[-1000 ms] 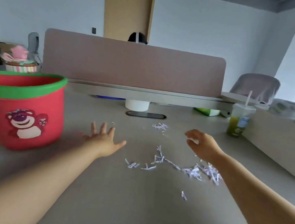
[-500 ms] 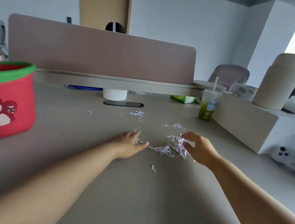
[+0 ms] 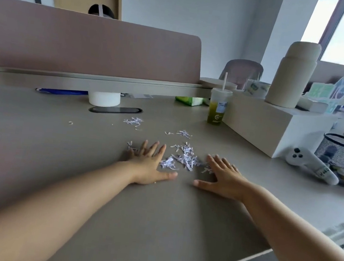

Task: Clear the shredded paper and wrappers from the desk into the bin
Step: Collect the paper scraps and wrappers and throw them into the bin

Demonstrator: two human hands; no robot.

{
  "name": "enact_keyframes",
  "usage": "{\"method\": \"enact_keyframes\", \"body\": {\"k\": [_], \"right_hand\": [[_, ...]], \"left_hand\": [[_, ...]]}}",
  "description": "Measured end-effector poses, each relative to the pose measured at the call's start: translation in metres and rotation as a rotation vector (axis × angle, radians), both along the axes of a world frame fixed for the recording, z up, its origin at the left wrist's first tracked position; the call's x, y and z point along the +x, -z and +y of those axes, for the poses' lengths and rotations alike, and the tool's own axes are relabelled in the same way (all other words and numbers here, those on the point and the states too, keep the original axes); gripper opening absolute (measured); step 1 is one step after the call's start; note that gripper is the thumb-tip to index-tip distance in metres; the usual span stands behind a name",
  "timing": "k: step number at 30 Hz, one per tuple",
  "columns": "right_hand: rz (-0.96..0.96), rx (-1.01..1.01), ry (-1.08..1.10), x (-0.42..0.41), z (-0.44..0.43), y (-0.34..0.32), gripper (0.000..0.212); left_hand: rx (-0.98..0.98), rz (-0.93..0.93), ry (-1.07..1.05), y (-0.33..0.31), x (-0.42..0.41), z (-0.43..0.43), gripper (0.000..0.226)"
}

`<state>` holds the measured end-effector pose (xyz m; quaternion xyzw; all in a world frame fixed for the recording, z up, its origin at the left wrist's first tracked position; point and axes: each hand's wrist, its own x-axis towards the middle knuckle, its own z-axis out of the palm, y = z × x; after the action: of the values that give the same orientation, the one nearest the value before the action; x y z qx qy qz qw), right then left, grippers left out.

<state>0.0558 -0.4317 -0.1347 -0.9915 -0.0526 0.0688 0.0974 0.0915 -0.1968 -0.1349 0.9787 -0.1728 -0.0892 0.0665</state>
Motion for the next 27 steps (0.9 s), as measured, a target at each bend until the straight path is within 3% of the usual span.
{"method": "enact_keyframes", "body": {"k": [5,10,18,23,27], "right_hand": [[-0.034,0.06,-0.06,0.037,0.025,-0.001,0.118],[-0.054,0.037,-0.04,0.098,0.033,-0.004,0.116],[-0.039,0.011,-0.131,0.179,0.056,-0.003,0.108],[-0.087,0.062,-0.275,0.199,0.064,0.0,0.076],[-0.258,0.211,-0.307,0.191,0.069,0.002,0.042]], "left_hand": [[0.036,-0.058,-0.092,-0.004,0.041,0.011,0.097],[0.076,-0.087,-0.173,-0.004,0.09,0.04,0.103],[0.019,-0.039,-0.133,-0.003,0.164,0.05,0.104],[-0.002,-0.069,-0.026,0.003,0.19,0.047,0.082],[-0.229,-0.246,0.032,0.006,0.185,0.049,0.043]]}}
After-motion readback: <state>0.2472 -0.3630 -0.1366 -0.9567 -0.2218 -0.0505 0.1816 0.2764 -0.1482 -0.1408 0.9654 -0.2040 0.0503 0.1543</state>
